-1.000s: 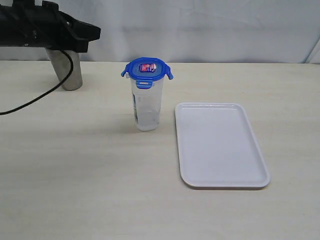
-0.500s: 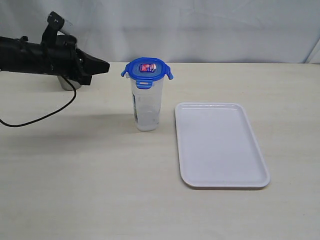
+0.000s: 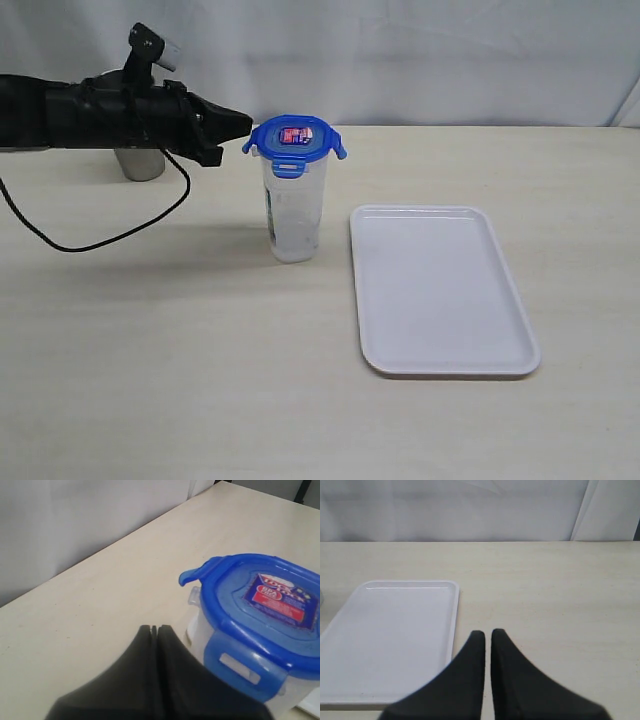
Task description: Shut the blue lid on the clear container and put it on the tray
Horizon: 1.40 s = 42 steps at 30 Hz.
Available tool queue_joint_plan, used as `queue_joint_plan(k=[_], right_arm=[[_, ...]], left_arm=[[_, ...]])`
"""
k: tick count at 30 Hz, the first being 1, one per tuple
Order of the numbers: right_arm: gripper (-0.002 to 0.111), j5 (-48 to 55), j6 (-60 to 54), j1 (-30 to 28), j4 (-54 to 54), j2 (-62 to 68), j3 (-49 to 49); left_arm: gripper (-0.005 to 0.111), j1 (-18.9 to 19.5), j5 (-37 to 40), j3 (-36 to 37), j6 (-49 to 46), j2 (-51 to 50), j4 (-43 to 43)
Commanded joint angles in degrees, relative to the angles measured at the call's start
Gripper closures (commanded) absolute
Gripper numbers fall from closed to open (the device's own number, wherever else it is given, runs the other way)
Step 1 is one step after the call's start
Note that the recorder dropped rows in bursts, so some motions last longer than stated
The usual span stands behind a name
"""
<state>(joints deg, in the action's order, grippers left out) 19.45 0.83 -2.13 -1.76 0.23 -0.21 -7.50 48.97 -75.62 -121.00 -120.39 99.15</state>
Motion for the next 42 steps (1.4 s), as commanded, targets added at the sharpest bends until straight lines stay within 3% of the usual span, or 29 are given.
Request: queue_joint_plan(k=[1,15,42], right_arm=[[0.104,-0.4,0.0,-0.4,0.0,-0.2,0.2],[0.104,-0.4,0.0,-0.4,0.0,-0.2,0.2],[0.104,-0.4,0.0,-0.4,0.0,-0.2,0.2]], left_arm=[[0.107,-0.2,0.2,-0.4,-1.8,0.0,0.8],[0.107,-0.2,0.3,-0.4,0.5,0.0,-6.0],[0.107,-0.2,0.3,-0.4,4.5,0.6,-10.0]])
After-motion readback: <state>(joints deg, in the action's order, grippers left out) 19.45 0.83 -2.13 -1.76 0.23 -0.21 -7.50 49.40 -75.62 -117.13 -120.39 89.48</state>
